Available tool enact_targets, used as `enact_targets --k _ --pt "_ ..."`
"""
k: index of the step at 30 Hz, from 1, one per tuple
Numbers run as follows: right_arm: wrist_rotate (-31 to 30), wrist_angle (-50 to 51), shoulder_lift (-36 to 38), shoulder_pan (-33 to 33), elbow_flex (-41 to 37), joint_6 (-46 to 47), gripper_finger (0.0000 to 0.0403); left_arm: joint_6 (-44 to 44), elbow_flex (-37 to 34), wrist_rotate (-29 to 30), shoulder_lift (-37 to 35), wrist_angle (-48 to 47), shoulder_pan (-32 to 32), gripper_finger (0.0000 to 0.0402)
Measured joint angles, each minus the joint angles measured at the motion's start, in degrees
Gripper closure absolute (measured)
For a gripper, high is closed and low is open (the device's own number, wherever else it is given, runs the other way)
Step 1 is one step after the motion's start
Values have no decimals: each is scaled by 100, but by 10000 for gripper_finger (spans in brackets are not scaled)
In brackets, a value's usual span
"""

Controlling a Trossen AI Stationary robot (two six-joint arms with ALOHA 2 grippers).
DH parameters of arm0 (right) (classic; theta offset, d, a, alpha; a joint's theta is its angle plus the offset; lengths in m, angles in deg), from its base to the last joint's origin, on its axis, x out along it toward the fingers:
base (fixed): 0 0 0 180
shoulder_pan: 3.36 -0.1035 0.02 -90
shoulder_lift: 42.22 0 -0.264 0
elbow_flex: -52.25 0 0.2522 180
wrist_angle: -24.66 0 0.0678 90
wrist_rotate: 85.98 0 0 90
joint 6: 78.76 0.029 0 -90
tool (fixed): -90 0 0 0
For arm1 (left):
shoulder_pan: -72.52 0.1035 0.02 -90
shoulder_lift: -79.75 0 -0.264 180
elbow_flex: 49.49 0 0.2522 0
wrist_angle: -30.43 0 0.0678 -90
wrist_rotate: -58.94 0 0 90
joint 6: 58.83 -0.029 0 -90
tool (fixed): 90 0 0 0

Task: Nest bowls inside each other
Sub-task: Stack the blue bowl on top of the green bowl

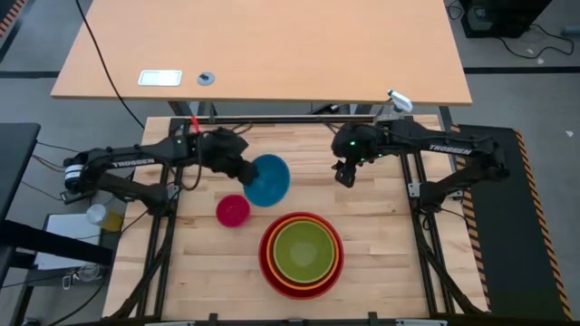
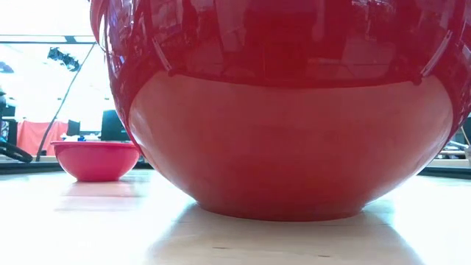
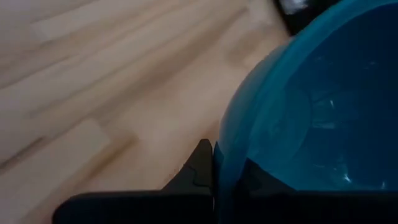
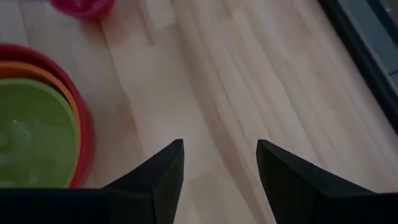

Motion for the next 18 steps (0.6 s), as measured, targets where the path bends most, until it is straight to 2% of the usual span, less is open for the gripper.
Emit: enact_targets --k 5,9,11,18 --pt "-481 -10 370 104 -190 218 195 81 778 502 515 -66 -919 393" --pt "-1100 1 713 225 -475 775 195 30 1332 923 1188 -87 -1614 393" --pt "-1302 5 850 243 -652 1132 195 -30 1576 950 1563 -90 -1854 393" --pt "-1343 -42 1110 95 -1043 1793 195 -614 2319 1065 2890 -106 -2473 393"
